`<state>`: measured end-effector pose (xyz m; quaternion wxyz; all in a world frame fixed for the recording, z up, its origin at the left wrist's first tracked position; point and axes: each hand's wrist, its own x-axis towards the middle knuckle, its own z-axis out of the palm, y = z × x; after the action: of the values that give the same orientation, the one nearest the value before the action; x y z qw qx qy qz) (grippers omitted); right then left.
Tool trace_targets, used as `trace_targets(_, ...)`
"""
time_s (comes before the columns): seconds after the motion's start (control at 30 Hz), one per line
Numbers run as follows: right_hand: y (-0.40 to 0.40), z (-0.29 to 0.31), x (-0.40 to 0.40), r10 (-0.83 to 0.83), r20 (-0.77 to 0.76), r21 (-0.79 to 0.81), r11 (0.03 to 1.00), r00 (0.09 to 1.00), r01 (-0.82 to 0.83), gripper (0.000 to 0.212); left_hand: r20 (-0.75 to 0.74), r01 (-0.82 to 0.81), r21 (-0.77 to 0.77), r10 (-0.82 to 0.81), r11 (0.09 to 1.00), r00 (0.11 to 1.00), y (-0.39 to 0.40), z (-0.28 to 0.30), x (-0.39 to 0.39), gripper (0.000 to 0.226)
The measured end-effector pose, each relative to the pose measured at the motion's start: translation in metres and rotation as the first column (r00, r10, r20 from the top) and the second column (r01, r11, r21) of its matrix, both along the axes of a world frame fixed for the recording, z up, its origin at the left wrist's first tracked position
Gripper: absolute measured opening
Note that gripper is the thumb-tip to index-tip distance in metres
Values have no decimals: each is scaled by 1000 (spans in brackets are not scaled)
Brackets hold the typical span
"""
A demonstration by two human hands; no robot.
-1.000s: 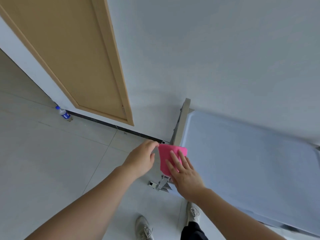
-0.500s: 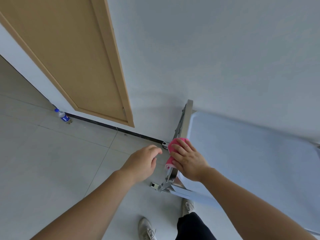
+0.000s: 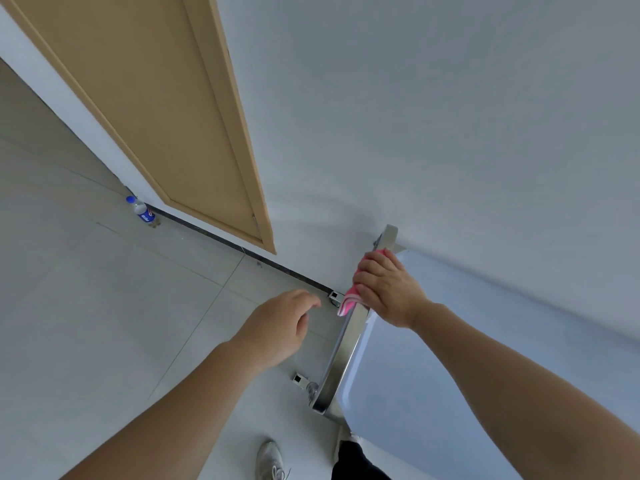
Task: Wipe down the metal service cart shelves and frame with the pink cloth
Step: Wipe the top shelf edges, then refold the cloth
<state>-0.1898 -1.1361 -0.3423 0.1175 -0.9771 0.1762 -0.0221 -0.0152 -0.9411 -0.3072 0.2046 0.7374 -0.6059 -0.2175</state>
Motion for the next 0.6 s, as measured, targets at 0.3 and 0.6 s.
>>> trace_targets(0.3, -95, -3, 33, -143, -37, 318, 937, 989, 148, 38, 19, -99, 12, 99, 995, 995, -33, -3, -8, 30)
trace_targets(0.6, -104, 5, 44, -324, -197, 532, 758, 926, 378, 34, 42, -154, 22, 153, 988, 987, -28, 6, -11, 28)
